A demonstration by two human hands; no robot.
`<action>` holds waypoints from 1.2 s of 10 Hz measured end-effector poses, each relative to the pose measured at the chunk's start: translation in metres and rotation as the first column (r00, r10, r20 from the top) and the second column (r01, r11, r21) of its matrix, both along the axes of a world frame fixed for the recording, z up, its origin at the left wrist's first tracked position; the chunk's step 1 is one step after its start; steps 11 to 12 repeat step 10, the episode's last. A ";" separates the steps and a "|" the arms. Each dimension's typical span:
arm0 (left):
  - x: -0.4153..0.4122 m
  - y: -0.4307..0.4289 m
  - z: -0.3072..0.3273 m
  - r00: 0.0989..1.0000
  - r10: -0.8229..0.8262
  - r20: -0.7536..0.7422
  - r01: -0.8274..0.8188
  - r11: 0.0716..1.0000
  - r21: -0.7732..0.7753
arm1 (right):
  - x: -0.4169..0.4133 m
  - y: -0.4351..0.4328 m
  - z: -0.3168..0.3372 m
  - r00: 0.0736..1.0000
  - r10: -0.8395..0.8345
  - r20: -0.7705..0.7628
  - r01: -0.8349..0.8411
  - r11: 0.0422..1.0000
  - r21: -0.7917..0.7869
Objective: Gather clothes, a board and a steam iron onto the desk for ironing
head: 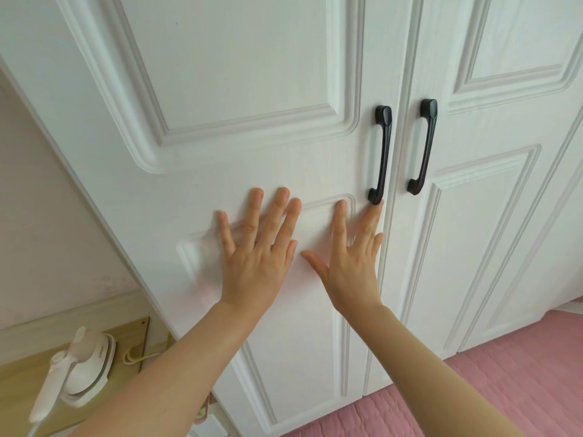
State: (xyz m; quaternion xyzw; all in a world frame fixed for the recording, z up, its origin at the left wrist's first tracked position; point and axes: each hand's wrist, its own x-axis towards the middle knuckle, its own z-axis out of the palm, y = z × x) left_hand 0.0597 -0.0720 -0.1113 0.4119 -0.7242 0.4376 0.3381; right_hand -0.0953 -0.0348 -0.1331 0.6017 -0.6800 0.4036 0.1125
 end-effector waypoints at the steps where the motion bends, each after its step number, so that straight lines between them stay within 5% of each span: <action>1: -0.001 -0.002 -0.001 1.000 0.014 0.006 -0.014 1.000 -0.012 | -0.001 -0.003 -0.002 1.000 -0.009 -0.013 0.009 1.000 0.002; 4: 0.000 0.007 0.007 0.999 -0.033 0.014 0.033 0.999 0.038 | 0.001 0.011 0.004 0.998 -0.050 -0.031 0.051 0.998 0.029; 7: 0.031 0.032 0.015 0.984 -0.091 0.151 0.054 0.970 0.235 | 0.022 0.042 0.014 0.999 -0.040 0.010 0.037 0.975 0.219; 10: 0.081 0.089 -0.001 0.985 0.009 0.170 -0.110 0.794 0.597 | 0.057 0.096 0.015 0.986 0.043 -0.160 0.021 0.926 0.376; 12: 0.081 0.089 -0.001 0.985 0.009 0.170 -0.110 0.794 0.597 | 0.057 0.096 0.015 0.986 0.043 -0.160 0.021 0.926 0.376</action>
